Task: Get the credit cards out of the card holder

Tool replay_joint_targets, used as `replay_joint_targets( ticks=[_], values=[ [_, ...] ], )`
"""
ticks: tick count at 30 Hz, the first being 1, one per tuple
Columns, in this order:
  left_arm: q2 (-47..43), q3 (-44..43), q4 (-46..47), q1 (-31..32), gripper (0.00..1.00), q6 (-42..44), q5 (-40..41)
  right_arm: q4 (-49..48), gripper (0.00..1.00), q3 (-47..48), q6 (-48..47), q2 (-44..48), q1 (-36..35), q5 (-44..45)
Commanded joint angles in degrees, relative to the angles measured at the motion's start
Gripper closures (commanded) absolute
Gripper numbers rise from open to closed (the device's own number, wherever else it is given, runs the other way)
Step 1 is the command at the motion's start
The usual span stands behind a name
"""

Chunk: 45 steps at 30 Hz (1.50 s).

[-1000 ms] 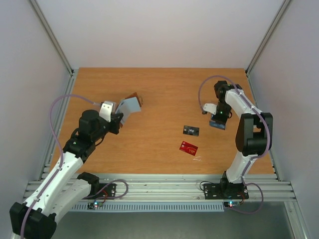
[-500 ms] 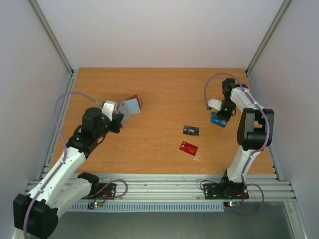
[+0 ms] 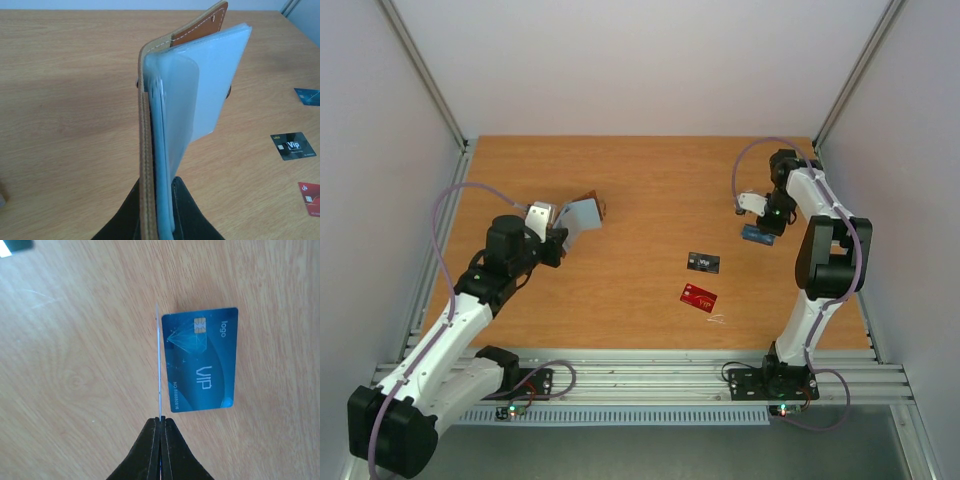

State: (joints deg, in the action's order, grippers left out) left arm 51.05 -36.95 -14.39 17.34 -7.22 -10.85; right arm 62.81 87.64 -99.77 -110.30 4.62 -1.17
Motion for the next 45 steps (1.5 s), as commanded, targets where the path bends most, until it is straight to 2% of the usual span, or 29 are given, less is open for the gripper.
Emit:
replay_joint_targets(
  ticks=[1,8,13,18,33,37,42,45],
  values=[
    [-0.3,-1.9,3.1,-0.2,1.00,0.4,0.2,7.8,0.99,3.5,-2.0,1.2,0.3,-5.9],
    [-0.4,-1.5,3.6,-0.3,1.00,0.2,0.1,10.5,0.99,2.2,-1.7,0.5,0.3,-6.6],
    [-0.8,-1.2,3.0,-0.3,1.00,0.0,0.0,5.9,0.99,-0.5,-1.8,-1.4,0.4,-0.6],
    [-0.2,-1.8,3.2,-0.3,1.00,-0.1,0.2,5.9,0.99,1.3,-1.7,-3.3,0.4,-0.6],
    [0.4,-1.7,3.5,-0.6,1.00,-0.3,0.3,-3.4,0.98,3.0,-5.4,-5.9,0.4,6.6],
    [0.4,-1.7,3.8,-0.6,1.00,-0.5,0.0,-6.2,0.90,3.5,-5.4,-6.3,0.4,7.4],
    [0.1,-1.8,3.6,-0.7,1.00,0.4,-0.3,-13.6,0.71,1.4,-3.3,-4.9,-0.2,11.6],
    [-0.2,-1.6,4.1,-0.7,1.00,0.5,-2.3,-15.0,0.66,2.1,1.1,-2.2,-1.4,11.7]
  ],
)
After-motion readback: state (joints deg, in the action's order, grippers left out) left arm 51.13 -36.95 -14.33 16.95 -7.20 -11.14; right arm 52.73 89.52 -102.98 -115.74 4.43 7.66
